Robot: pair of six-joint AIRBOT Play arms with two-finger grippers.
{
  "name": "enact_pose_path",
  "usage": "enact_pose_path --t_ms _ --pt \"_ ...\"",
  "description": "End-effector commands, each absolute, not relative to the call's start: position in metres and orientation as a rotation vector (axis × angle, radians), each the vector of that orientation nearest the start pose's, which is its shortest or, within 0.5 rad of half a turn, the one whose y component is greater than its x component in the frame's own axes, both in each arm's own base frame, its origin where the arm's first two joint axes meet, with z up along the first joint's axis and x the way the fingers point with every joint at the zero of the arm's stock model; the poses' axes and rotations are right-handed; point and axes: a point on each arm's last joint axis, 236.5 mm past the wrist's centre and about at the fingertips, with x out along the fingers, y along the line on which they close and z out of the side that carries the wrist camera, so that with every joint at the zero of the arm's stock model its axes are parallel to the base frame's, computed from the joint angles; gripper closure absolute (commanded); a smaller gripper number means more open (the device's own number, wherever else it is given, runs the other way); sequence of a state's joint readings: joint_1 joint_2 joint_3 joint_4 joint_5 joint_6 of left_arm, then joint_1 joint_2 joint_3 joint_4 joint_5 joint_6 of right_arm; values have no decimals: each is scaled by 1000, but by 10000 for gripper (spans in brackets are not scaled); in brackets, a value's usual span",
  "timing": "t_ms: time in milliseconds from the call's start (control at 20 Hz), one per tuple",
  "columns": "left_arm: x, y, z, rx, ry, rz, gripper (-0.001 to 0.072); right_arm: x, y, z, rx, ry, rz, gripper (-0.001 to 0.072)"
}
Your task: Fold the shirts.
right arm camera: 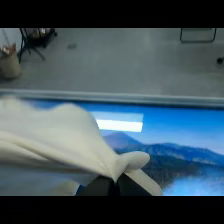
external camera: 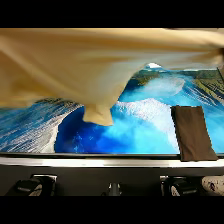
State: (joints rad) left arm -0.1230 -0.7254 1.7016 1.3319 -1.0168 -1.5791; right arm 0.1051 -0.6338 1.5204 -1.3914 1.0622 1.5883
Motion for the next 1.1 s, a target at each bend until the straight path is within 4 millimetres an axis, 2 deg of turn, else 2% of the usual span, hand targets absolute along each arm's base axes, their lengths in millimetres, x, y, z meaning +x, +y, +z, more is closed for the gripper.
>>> enact_pose_path --t_ms 0,50,100,200,250,300,450,550,650,750,800,850,900,950,1000,1050 --pt "238 -72 477 -157 42 -301 690 232 51 461 170 18 214 686" --pt "251 -74 454 -152 121 -298 690 245 50 455 164 43 206 686" --pt "267 -77 423 -148 224 -294 689 261 50 445 153 79 195 686" --pt "298 -82 344 -152 454 -279 689 309 54 411 137 197 183 686" --pt "313 -84 297 -154 572 -269 689 340 57 384 137 282 177 686" --pt "324 -85 251 -157 683 -256 689 371 61 353 138 368 172 686" --pt "345 -91 105 -192 998 -219 689 461 78 226 190 667 162 684" --pt "359 -104 38 -274 1118 -214 688 498 95 157 306 791 167 684" --pt "371 -122 -6 -372 1217 -219 688 511 115 108 456 903 171 685" --pt "375 -139 -33 -470 1298 -229 681 513 132 84 589 981 175 676" --pt "375 -144 -38 -481 1333 -251 557 511 138 82 619 999 187 543" --pt "372 -140 -36 -444 1368 -280 236 506 138 83 612 1014 190 353" --pt "368 -128 -30 -390 1400 -297 32 495 131 87 557 1037 204 302" --pt "359 -103 -23 -315 1442 -287 48 480 116 88 476 1077 209 292" --pt "346 -73 -18 -257 1486 -236 93 457 94 81 394 1161 188 279" --pt "330 -40 -15 -220 1523 -163 179 426 69 71 357 1292 151 279"
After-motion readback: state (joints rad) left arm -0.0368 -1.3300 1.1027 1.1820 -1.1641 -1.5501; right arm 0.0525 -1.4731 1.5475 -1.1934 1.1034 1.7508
